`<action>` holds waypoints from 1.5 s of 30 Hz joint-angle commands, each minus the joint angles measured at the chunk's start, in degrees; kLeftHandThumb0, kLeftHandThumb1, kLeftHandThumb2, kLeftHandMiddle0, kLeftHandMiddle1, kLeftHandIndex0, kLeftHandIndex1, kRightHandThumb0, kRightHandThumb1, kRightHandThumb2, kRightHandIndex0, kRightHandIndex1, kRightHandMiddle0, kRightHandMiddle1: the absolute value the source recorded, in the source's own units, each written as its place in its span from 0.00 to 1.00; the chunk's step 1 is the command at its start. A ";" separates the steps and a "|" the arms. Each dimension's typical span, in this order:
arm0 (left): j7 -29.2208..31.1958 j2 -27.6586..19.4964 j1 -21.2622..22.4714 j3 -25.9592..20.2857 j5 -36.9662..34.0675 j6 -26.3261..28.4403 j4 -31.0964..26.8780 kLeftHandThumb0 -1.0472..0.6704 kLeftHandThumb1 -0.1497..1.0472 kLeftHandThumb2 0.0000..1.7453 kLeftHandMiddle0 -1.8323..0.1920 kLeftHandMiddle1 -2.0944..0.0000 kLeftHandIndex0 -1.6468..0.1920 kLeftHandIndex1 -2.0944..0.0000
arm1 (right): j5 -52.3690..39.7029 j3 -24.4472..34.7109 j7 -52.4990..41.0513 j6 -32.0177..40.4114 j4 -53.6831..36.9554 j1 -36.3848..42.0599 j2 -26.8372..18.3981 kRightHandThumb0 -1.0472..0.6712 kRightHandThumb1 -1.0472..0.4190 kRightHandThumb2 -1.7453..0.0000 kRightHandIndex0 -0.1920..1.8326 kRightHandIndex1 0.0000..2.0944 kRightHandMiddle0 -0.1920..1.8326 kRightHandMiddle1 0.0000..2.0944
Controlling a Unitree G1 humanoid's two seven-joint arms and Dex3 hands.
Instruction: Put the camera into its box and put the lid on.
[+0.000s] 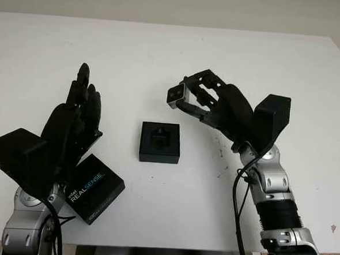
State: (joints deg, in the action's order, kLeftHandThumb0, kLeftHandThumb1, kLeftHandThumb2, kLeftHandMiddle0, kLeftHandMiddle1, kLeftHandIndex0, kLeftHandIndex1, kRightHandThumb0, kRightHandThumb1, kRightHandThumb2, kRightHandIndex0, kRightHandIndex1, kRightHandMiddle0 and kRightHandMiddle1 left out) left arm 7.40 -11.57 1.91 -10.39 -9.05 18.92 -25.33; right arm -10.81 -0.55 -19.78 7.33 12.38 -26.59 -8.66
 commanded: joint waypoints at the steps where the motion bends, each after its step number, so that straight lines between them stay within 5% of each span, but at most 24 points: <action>1: 0.18 -0.52 -0.14 -0.32 -0.17 -0.25 -0.96 0.16 1.00 0.39 0.99 0.97 1.00 0.98 | -0.68 -0.22 -0.28 0.70 -2.23 1.67 0.93 0.35 0.01 0.97 0.19 0.02 0.24 0.81; 33: 0.53 -1.15 0.27 -0.09 -0.06 -0.66 -0.05 0.15 1.00 0.39 1.00 0.98 1.00 0.98 | -1.75 -1.94 -1.43 3.52 -1.89 6.13 5.73 0.34 0.01 0.97 0.18 0.02 0.22 0.83; 45: 0.29 -1.26 -0.30 -0.15 0.11 -0.68 -0.58 0.15 1.00 0.39 1.00 0.98 1.00 0.98 | 1.04 -3.93 -1.50 -0.42 -0.48 6.63 6.00 0.36 0.02 0.97 0.19 0.03 0.22 0.82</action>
State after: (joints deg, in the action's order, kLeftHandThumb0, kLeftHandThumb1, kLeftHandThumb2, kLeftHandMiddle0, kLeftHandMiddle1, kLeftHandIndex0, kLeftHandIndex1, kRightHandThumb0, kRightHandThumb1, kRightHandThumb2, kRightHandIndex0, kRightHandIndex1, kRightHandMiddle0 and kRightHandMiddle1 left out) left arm 7.72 -12.60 1.91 -10.41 -9.11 18.76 -25.13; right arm -10.02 -4.05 -21.06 8.01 11.53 -20.31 -3.17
